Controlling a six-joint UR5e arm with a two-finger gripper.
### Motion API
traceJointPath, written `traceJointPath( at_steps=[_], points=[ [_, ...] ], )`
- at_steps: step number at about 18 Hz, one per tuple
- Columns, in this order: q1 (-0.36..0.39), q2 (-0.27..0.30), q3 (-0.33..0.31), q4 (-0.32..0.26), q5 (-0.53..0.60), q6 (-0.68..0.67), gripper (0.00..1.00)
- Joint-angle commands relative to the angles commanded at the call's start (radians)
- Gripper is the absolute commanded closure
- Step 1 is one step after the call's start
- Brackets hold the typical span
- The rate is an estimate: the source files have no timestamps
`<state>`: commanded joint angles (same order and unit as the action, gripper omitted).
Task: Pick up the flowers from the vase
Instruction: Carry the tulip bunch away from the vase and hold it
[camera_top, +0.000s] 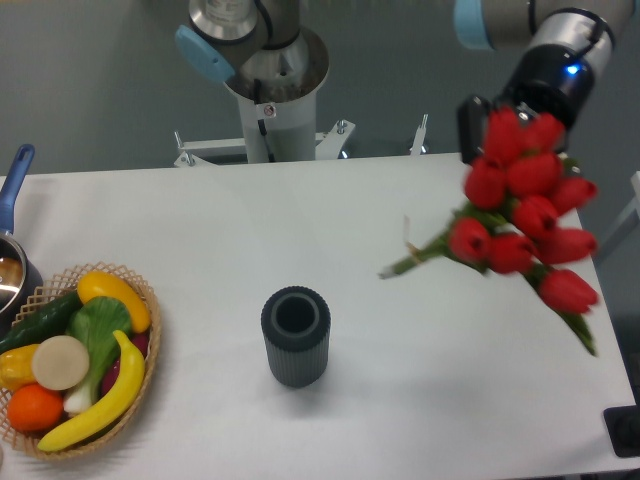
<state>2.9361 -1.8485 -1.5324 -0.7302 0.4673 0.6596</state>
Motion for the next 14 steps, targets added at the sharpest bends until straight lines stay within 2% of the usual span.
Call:
traceJointPath(
  at_steps=[2, 5, 7, 8, 9, 11, 14],
  points=[
    [-0.005, 0.006, -0.005, -0.026, 0.095, -0.002, 0.9],
    [-0.02, 0.023, 0.003, -0.127, 0.27, 0.084, 0.93],
    [-0.028, 0.037, 0.006, -0.217, 0.354, 0.181, 0.94],
    [-0.032, 0.049, 0.011, -0.282, 0.446, 0.231, 0.94],
    [-0.043, 0.051, 0.014, -0.317, 0.499, 0.265, 0.97],
    [-0.064, 0.057, 0.024, -0.363, 0.591, 0.325, 0.99],
    [-0.081, 0.061, 0.031, -0.397, 0.732, 0.457, 0.98]
  ],
)
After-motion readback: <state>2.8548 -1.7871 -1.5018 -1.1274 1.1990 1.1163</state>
